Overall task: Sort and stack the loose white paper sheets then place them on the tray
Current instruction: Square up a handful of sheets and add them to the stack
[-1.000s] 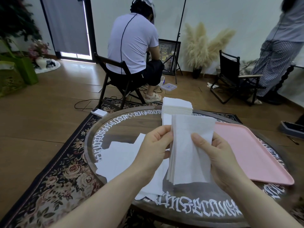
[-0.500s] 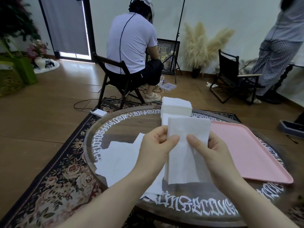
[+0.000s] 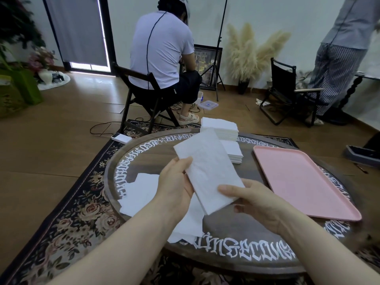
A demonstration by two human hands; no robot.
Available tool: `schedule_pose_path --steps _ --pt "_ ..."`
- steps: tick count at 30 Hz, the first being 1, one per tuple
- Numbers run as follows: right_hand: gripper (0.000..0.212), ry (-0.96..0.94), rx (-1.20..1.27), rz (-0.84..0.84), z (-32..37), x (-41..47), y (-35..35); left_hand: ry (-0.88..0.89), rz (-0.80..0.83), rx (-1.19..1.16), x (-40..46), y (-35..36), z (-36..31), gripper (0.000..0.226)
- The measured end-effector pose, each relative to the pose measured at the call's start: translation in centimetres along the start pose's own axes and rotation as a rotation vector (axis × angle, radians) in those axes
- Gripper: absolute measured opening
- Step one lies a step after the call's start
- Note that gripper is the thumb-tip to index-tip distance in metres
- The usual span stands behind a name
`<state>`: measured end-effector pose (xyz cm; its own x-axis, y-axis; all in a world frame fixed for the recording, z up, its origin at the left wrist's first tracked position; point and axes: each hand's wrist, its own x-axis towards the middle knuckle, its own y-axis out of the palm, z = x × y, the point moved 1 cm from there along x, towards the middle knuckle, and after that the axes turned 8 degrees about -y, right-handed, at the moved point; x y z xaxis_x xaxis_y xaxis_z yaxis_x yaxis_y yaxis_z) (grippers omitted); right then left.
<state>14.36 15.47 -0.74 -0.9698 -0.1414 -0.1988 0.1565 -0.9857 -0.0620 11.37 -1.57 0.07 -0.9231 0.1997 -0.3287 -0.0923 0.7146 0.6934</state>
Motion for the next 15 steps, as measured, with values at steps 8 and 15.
schedule_pose_path --steps 8,15 --pt "0.028 -0.375 0.036 -0.340 0.2 0.9 -0.9 0.402 -0.002 0.974 0.9 -3.7 -4.2 0.019" --pt "0.027 -0.445 -0.367 -0.254 -3.1 3.0 0.9 0.458 -0.132 1.324 1.9 -8.6 -4.3 0.017"
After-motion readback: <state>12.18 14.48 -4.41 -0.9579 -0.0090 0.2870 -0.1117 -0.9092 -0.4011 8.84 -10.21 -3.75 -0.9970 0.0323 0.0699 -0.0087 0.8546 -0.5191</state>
